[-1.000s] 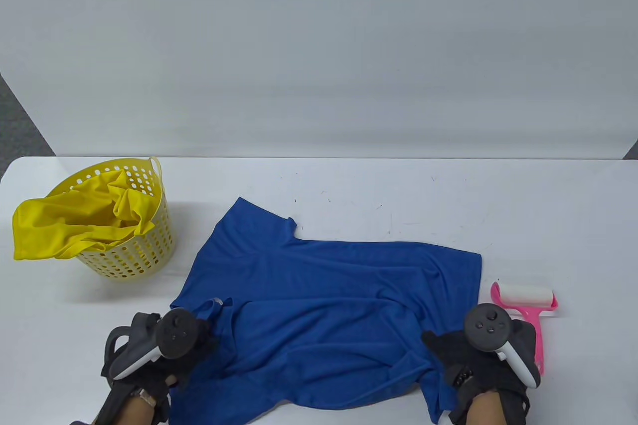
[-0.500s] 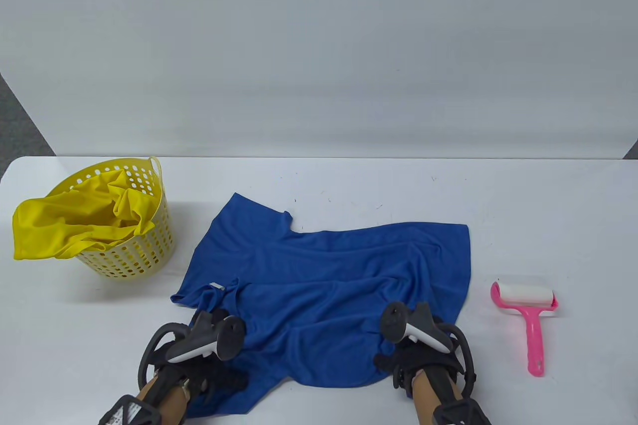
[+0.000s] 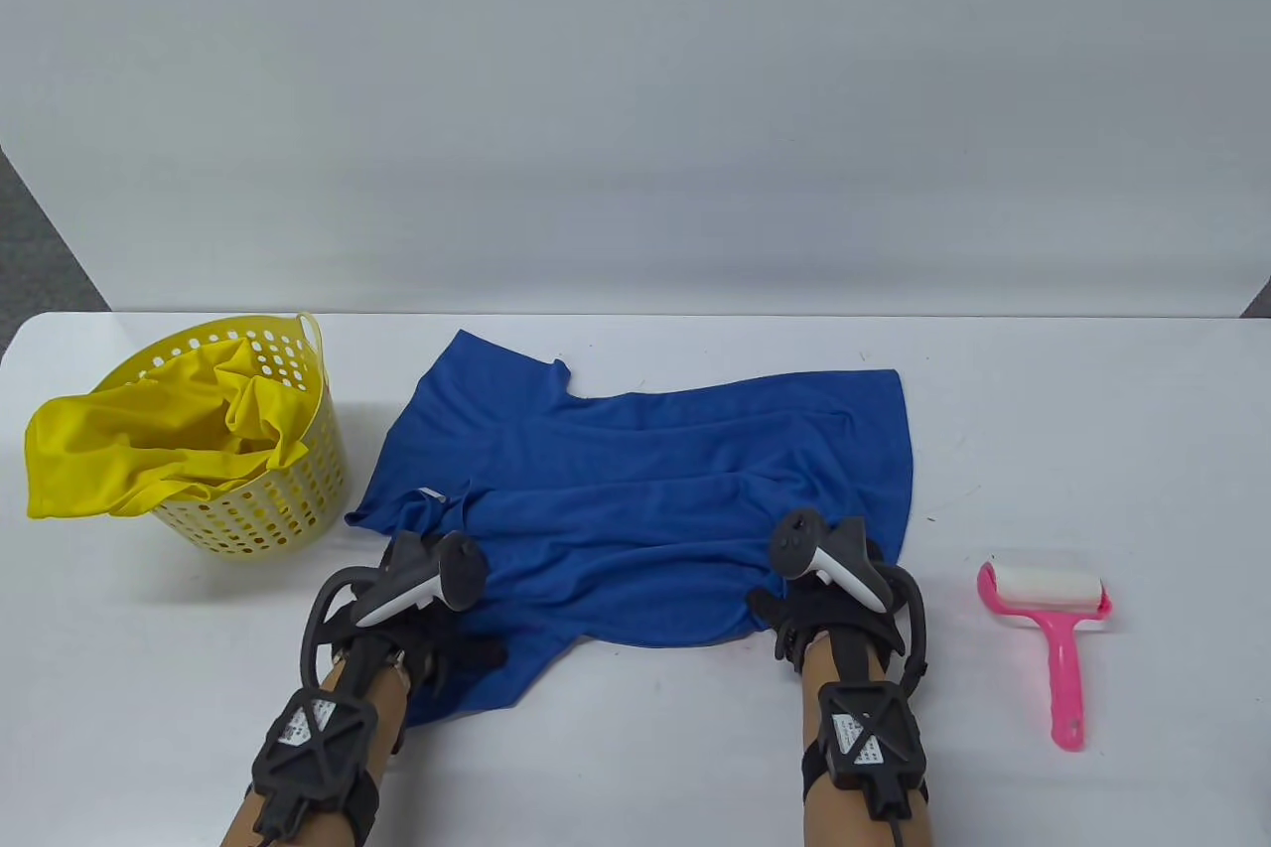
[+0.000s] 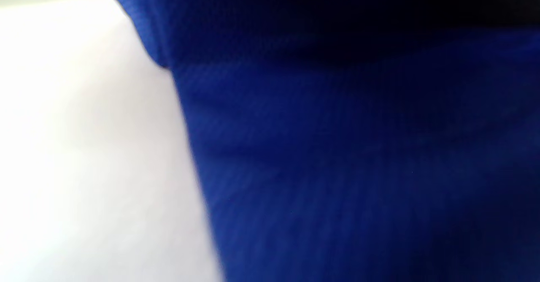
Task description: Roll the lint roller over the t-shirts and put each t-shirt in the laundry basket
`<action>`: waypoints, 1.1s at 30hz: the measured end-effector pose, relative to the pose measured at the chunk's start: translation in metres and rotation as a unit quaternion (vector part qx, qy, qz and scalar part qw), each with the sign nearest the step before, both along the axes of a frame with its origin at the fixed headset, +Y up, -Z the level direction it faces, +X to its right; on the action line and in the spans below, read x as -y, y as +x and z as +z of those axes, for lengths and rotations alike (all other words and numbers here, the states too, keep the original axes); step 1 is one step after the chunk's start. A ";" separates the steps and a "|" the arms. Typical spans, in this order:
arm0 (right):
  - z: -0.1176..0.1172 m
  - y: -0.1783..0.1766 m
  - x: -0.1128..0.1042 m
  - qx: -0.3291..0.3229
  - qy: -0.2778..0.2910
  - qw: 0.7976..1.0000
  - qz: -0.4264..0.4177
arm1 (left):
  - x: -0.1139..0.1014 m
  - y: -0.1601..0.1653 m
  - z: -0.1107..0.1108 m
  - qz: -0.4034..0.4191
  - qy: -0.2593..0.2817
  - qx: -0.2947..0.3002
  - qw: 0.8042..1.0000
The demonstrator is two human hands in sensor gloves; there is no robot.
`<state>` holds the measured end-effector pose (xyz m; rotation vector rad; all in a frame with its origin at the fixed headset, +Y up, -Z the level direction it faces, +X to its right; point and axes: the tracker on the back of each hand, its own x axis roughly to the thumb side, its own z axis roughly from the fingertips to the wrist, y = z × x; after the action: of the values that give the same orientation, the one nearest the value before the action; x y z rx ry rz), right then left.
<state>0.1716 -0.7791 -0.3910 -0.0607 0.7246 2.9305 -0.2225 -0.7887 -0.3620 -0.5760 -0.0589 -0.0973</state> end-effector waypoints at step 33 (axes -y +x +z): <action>0.095 0.078 -0.064 0.031 0.024 0.998 0.039 | -0.080 -0.054 0.091 0.352 0.043 0.161 0.921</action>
<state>0.2499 -0.7154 -0.2964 -0.1783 0.6560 3.0039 -0.2765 -0.7087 -0.2709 -0.4187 -0.5756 0.5082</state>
